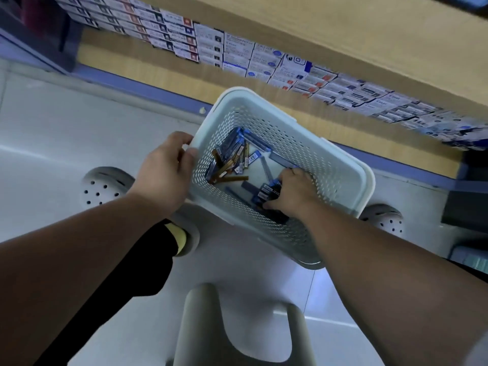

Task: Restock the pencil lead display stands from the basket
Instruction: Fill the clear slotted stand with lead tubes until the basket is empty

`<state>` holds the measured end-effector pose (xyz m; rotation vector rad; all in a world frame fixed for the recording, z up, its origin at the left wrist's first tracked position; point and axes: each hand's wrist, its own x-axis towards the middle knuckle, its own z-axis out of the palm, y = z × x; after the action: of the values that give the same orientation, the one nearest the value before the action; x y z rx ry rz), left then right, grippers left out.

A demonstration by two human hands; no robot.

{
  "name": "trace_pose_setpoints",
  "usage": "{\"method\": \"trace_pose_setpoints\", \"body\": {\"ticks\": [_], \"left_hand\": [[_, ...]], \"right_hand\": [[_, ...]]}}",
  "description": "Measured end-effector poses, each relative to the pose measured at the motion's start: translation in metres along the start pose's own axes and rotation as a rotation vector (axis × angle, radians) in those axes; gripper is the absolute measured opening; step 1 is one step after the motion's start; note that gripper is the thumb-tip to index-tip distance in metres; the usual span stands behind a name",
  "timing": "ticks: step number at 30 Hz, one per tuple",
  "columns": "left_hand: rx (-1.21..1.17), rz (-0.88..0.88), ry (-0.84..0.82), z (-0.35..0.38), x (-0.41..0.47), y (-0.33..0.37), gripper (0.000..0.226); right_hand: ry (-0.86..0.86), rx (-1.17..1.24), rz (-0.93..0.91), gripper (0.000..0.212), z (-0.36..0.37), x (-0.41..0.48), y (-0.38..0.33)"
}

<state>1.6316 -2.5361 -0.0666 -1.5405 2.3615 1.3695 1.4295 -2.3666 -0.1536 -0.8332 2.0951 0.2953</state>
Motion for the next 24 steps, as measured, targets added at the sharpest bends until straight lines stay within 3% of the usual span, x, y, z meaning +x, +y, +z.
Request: {"method": "trace_pose_setpoints", "body": {"ticks": [4,11,16,21,24], "left_hand": [[-0.032,0.0,0.033,0.003,0.0,-0.003,0.021],[0.016,0.076,0.206,0.019,-0.002,-0.003,0.024],[0.023,0.083,0.245,0.022,0.001,-0.005,0.024],[0.037,0.114,0.248,0.023,0.002,-0.004,0.024],[0.038,0.113,0.264,0.024,0.002,-0.004,0.025]], "right_hand": [[-0.076,-0.118,-0.047,0.105,0.001,-0.001,-0.004],[-0.059,-0.245,-0.116,0.098,0.013,-0.003,-0.012],[-0.04,-0.181,-0.138,0.06,0.025,-0.003,-0.012],[-0.12,-0.213,-0.157,0.086,0.021,-0.005,-0.013],[-0.133,-0.205,-0.159,0.085,0.019,-0.009,-0.013]]}}
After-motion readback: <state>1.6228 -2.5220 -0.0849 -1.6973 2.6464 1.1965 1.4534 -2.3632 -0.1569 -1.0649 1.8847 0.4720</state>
